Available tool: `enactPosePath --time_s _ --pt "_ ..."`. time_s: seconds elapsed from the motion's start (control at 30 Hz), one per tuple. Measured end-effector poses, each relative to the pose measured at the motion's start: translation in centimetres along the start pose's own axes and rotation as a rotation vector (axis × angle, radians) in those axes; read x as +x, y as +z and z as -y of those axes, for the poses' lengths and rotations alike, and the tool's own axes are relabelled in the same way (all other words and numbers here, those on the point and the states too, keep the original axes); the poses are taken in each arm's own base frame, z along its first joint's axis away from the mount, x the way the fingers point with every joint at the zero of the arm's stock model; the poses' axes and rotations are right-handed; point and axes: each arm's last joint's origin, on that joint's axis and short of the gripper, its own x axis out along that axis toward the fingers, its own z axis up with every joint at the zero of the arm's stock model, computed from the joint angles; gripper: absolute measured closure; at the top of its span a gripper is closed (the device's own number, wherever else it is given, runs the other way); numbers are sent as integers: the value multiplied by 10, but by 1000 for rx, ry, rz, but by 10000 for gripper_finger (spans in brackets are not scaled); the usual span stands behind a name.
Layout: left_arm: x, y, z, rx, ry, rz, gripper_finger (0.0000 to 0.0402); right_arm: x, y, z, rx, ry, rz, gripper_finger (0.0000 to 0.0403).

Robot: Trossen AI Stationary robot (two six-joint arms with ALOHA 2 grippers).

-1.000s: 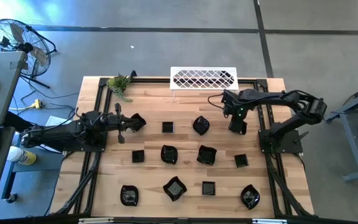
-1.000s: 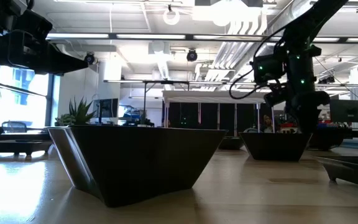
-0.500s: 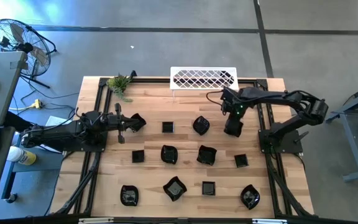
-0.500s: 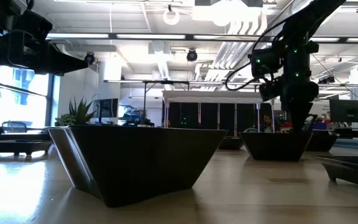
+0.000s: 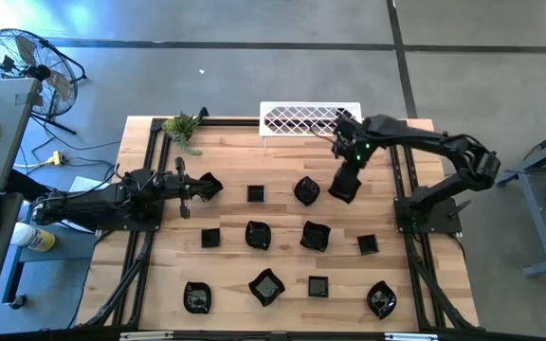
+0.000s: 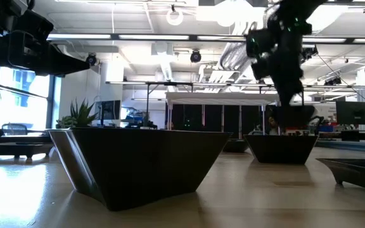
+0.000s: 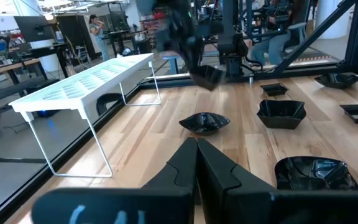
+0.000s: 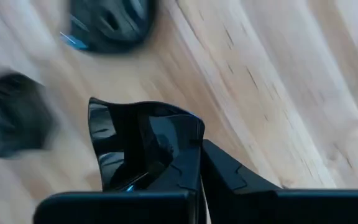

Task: Pick & Place Mini shaped plates
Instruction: Put the distorted square plate on the shelf

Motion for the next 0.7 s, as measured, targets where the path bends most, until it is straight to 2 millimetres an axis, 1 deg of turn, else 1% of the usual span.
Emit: enactPosePath --time_s 0.1,0.2,0.33,0.4,0.47,0.53,0.6,0.7 --pt "0 0 0 0 0 0 401 -32 17 -3 35 52 102 401" --pt "0 0 0 0 0 0 401 -68 31 2 79 53 230 399" --pt "0 0 0 0 0 0 401 -113 44 20 138 14 384 397" --pt "0 0 0 0 0 0 401 -127 50 33 175 -6 435 399" --pt "0 0 0 0 0 0 401 -137 56 49 202 -29 460 400" --pt "0 0 0 0 0 0 401 -140 62 64 211 -50 447 400" --pt "0 0 0 0 0 0 401 -137 68 79 214 -65 409 398" --pt "0 0 0 0 1 0 401 -127 79 101 219 -46 360 395"
